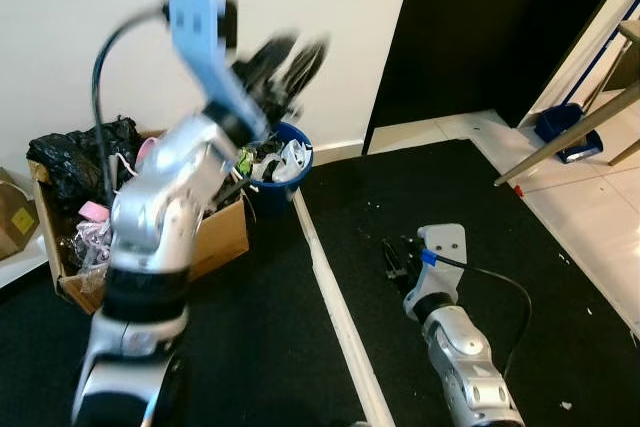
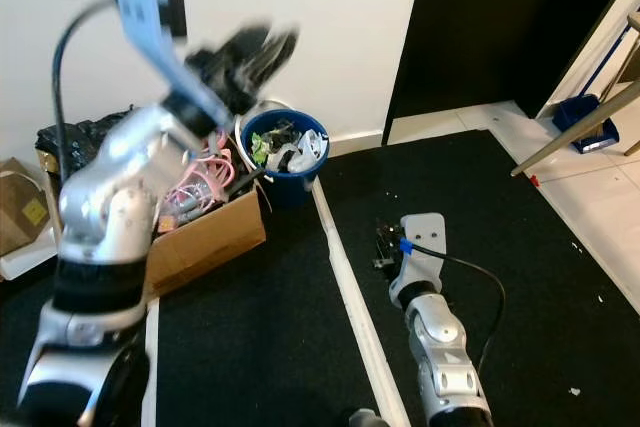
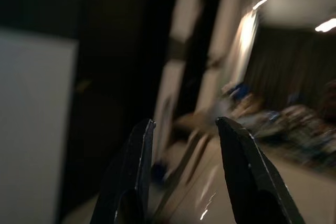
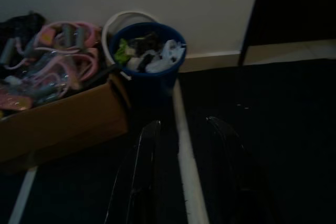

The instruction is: Picking trash to rubbish bin

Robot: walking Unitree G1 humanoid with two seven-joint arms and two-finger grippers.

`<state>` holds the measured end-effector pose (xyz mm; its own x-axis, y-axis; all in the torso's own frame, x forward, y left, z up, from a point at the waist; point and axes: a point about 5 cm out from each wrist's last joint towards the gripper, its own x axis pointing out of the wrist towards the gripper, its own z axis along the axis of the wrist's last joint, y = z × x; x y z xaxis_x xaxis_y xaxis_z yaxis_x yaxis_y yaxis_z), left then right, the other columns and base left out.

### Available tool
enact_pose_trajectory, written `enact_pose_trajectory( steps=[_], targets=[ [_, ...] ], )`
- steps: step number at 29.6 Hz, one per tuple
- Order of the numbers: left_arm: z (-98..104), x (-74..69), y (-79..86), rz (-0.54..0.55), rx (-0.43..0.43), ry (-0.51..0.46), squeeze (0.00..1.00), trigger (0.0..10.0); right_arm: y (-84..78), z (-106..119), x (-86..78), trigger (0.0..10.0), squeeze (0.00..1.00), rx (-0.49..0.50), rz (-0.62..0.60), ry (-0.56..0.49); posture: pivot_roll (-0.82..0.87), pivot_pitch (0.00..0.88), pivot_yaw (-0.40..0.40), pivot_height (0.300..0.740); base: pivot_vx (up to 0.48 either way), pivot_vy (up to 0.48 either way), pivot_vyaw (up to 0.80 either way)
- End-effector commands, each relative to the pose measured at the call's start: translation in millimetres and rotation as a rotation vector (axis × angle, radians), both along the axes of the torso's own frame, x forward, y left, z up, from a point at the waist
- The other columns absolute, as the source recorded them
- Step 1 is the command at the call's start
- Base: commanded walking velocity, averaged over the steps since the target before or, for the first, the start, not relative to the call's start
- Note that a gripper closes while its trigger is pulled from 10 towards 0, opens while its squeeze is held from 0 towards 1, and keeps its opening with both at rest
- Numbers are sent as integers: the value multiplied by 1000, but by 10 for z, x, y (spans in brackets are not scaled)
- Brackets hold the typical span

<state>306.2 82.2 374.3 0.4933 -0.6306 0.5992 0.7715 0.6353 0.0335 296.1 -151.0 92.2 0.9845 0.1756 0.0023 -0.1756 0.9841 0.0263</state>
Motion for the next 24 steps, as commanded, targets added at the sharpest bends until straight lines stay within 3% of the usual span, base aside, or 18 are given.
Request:
enact_pose_trajectory(
  steps=[1,3,7,8,11,16,24],
  targets=[
    [118,-62,-31,-76,-44,-22,0,10000,-18,-42,-50,10000,0,-1,-3,21,6,234,-15,740,0,0,0],
    [266,-130,-57,-113,-54,-87,0,10000,-20,-51,-69,10000,0,-4,2,24,5,238,-13,740,0,0,0],
    [305,-156,-68,-124,-55,-112,0,10000,-20,-53,-74,10000,0,-4,3,25,5,238,-13,740,0,0,0],
    [454,-267,-110,-199,-87,-172,0,10000,-31,-52,-80,10000,0,-4,3,26,3,243,-21,740,0,0,0],
    [513,-308,-121,-228,-97,-189,0,10000,-35,-52,-82,10000,0,-6,3,27,4,243,-21,740,0,0,0],
    [804,-469,-62,-319,-138,-260,0,10000,0,-63,-86,10000,0,-1,13,32,15,245,-26,740,0,0,0],
    [835,-440,30,-335,-160,-257,0,10000,21,-62,-93,10000,0,6,17,33,13,247,-18,740,0,0,0]
  ],
)
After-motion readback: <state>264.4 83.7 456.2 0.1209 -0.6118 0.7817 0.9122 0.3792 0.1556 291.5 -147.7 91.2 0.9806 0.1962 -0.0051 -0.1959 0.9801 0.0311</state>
